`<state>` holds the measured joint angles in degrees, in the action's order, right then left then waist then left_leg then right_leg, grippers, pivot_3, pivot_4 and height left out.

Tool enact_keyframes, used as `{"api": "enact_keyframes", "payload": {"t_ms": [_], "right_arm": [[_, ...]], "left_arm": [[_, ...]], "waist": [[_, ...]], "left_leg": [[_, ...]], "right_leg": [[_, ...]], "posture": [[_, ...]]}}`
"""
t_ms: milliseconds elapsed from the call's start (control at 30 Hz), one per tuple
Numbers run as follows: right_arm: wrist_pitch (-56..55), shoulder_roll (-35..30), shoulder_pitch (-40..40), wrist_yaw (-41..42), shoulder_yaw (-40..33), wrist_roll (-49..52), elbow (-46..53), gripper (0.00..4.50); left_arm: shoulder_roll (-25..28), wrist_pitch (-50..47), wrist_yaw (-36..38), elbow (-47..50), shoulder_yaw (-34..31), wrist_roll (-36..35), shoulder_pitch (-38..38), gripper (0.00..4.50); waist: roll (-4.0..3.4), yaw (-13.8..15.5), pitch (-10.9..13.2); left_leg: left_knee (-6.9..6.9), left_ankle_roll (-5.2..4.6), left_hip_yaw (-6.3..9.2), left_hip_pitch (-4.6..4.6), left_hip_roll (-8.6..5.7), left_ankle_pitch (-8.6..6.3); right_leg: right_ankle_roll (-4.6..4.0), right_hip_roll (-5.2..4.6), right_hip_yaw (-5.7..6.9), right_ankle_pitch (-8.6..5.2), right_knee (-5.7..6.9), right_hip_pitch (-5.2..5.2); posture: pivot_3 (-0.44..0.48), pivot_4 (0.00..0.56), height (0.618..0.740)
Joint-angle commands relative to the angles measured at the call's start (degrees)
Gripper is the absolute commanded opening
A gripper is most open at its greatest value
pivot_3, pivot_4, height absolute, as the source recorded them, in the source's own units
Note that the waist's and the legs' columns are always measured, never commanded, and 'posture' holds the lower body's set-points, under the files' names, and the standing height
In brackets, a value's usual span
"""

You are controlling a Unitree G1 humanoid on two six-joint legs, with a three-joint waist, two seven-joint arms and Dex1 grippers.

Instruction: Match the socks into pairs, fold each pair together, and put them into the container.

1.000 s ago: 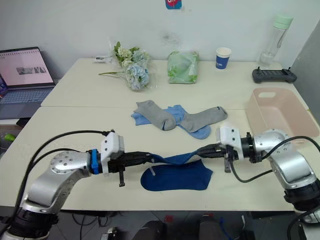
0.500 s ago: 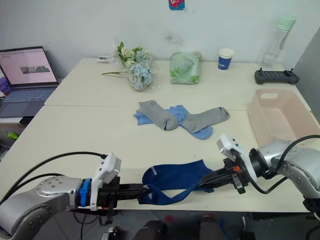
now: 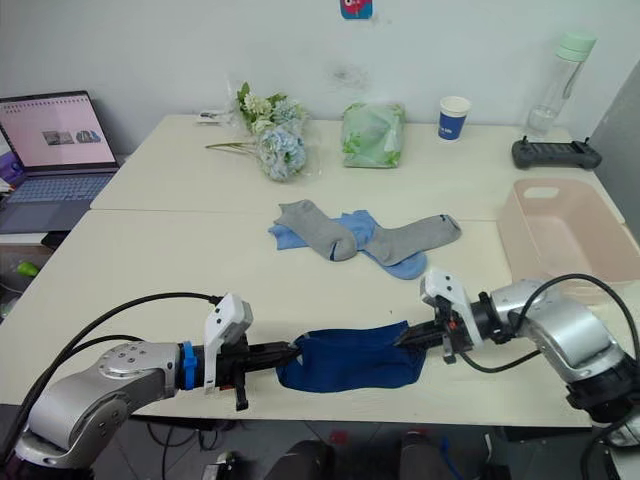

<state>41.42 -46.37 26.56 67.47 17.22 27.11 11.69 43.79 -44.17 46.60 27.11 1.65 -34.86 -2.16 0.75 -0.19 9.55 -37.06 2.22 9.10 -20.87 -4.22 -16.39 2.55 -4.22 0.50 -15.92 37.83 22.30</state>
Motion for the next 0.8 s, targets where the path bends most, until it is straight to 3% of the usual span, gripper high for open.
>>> {"api": "enact_keyframes", "payload": {"t_ms": [33,333,433,533,800], "right_arm": [[-2.56,1.48,1.92,-0.44,0.18,-2.49,-1.62,0.00],[-5.22,2.46,2.30,0.00,-1.04,-6.00,-5.24,0.00],[-4.10,3.45,2.60,-1.02,-2.68,-5.04,-5.74,0.61],[-0.80,3.66,3.28,-1.53,-5.73,-2.52,-5.56,1.54],[2.40,-4.10,-1.49,3.87,-6.57,0.60,2.82,1.54]], "left_arm": [[-0.52,0.41,-0.60,-0.44,0.92,1.30,-1.92,0.03],[-0.27,0.16,0.08,-1.67,3.50,3.91,-3.46,0.03],[-0.61,0.23,0.03,-1.85,4.09,4.53,-3.60,0.00],[-0.88,0.14,-0.06,-1.98,4.19,4.75,-3.83,0.00],[-0.75,0.01,0.30,-1.69,3.86,4.65,-3.94,0.00]], "waist": [[0.00,-0.01,0.00],[0.00,-0.05,0.00],[0.00,-0.07,0.00],[-0.01,-0.06,0.00],[-0.01,0.04,0.00]], "left_leg": [[0.00,0.00,0.00,0.00,-0.01,0.00],[0.00,0.01,0.04,-0.01,0.00,0.00],[0.00,0.01,0.03,0.00,0.00,0.00],[0.00,0.01,0.04,0.00,0.01,0.00],[0.02,0.00,0.08,-0.04,0.00,0.00]], "right_leg": [[0.00,0.00,-0.01,0.00,0.01,0.00],[-0.01,0.00,-0.03,0.00,0.01,0.01],[-0.01,-0.01,-0.04,0.00,0.01,0.01],[-0.01,0.00,-0.05,0.00,0.02,0.01],[-0.01,-0.04,-0.03,0.00,-0.05,0.00]], "posture": [[0.000,0.150,0.740],[0.000,0.150,0.740],[0.000,0.150,0.740],[0.000,0.150,0.740],[0.000,0.150,0.740]]}}
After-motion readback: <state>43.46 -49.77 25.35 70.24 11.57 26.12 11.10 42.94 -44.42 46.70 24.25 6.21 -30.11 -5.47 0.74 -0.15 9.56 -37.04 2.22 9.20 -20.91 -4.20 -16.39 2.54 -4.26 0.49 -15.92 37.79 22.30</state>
